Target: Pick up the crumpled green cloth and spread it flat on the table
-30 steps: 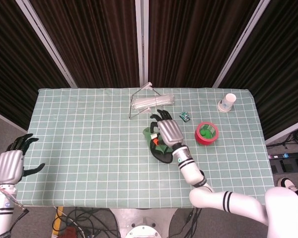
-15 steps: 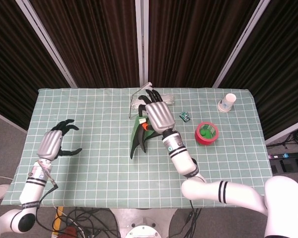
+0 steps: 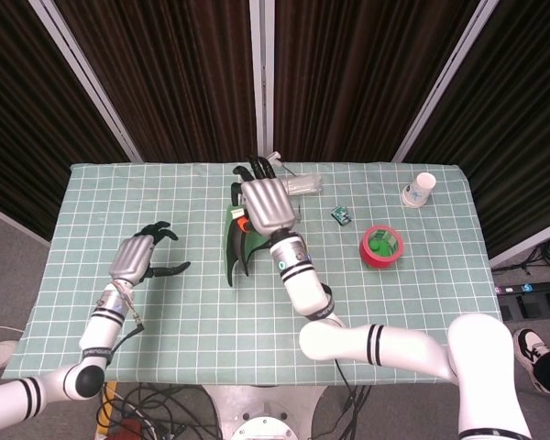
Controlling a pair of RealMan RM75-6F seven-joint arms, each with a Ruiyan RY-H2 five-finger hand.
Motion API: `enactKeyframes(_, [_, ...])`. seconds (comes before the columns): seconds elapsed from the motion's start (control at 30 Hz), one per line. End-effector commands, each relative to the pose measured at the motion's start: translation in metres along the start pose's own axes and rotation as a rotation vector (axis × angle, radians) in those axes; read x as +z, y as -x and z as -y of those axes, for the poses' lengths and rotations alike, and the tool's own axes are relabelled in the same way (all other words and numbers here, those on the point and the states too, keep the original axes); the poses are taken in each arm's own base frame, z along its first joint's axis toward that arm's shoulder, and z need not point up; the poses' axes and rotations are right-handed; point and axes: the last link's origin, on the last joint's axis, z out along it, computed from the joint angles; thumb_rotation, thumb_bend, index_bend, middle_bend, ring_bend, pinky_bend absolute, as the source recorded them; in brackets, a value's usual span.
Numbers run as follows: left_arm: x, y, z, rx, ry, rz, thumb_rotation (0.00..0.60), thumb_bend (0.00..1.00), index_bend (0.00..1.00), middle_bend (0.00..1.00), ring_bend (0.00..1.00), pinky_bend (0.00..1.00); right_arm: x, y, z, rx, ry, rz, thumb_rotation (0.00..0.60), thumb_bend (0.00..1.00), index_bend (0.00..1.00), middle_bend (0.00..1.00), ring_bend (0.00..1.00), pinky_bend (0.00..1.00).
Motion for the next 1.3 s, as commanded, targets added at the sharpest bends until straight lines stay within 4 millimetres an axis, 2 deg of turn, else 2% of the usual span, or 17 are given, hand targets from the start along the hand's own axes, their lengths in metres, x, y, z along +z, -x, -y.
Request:
enactKeyframes(0.03, [0.007,0.009,-0.004,0.009,-0.015,0.022,0.259,0.0,0.31,0.17,0.13,0.24,0.006,0.008,0.009,-0.005,0.017,0.006,0.6,0.57,0.71,0.2,0.0,0.0])
enactKeyframes(0.53, [0.018,0.025,-0.024,0.044,-0.038,0.074,0.256,0.0,0.31,0.17,0.13,0.24,0.021,0.038,0.039,-0.036,0.051,0.007,0.6,0.57,0.71,0.19,0.0,0.0])
enactKeyframes(0.9, [0.029,0.04,-0.022,0.089,-0.095,0.095,0.261,0.0,0.31,0.17,0.13,0.24,0.02,0.035,0.039,0.003,0.057,0.005,0.6,0.58,0.71,0.19,0.0,0.0])
enactKeyframes(1.07, [0.033,0.045,-0.023,0.1,-0.107,0.096,0.284,0.0,0.31,0.17,0.13,0.25,0.018,0.031,0.035,0.023,0.053,0.01,0.6,0.58,0.71,0.19,0.0,0.0])
enactKeyframes(1.2, [0.035,0.048,-0.022,0.099,-0.118,0.096,0.35,0.0,0.31,0.17,0.13,0.25,0.015,0.028,0.032,0.023,0.044,0.008,0.6,0.57,0.71,0.19,0.0,0.0])
enactKeyframes(1.3, [0.036,0.049,-0.023,0.056,-0.128,0.117,0.362,0.0,0.32,0.17,0.13,0.25,0.013,0.028,0.029,0.021,0.041,0.012,0.6,0.58,0.7,0.19,0.0,0.0])
